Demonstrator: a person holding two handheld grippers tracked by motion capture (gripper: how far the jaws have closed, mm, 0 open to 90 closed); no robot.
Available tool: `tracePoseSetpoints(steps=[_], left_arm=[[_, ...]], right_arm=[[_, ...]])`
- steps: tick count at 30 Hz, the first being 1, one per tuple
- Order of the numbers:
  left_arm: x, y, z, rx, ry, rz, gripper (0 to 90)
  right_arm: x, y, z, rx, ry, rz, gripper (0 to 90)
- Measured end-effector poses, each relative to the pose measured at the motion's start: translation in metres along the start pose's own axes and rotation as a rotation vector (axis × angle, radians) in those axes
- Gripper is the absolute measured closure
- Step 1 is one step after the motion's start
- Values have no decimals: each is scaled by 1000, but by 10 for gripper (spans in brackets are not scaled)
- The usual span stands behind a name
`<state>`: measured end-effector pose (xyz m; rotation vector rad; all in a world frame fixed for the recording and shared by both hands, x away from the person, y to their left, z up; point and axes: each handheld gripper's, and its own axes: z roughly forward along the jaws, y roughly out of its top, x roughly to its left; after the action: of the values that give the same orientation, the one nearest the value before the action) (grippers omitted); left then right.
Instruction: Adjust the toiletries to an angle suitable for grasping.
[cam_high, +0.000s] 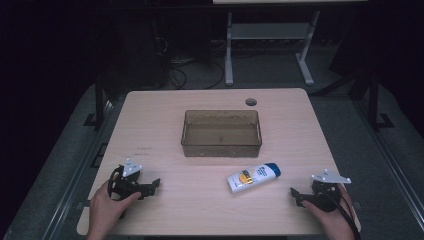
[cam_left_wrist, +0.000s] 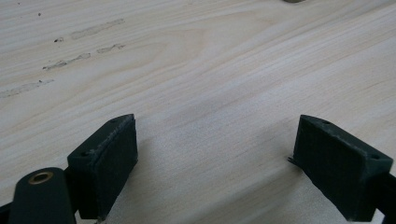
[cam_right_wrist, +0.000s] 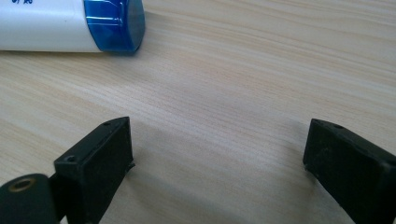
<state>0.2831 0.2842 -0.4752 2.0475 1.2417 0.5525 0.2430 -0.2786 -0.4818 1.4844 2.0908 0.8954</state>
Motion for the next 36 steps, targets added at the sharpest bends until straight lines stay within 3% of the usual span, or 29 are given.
tracePoseSetpoints(steps=[4, 6, 9, 10, 12, 13, 18, 20, 24, 36], left_arm=[[0, 0, 0, 0, 0, 0, 126], [0, 0, 0, 0, 0, 0, 126], [0, 0, 0, 0, 0, 0, 127], [0, 0, 0, 0, 0, 0, 127], [0, 0, 0, 0, 0, 0, 127], [0, 0, 0, 0, 0, 0, 127], [0, 0, 0, 0, 0, -1, 127], [0, 0, 0, 0, 0, -1, 127], [0, 0, 0, 0, 0, -1, 127], [0, 0, 0, 0, 0, -1, 127]], right_arm=[[0, 0, 0, 0, 0, 0, 79], [1, -1, -2, -14, -2, 5, 169], [2, 0, -3, -10, 1, 1, 223], [3, 2, -4, -5, 9, -6, 313], [4, 4, -7, 7, 11, -2, 372], [4, 4, -8, 0, 15, 5, 447], [5, 10, -13, -33, 43, 37, 625], [6, 12, -15, -40, 72, 57, 771], [7, 16, -18, -50, 102, 64, 900], [10, 33, -18, -53, 183, 64, 900]])
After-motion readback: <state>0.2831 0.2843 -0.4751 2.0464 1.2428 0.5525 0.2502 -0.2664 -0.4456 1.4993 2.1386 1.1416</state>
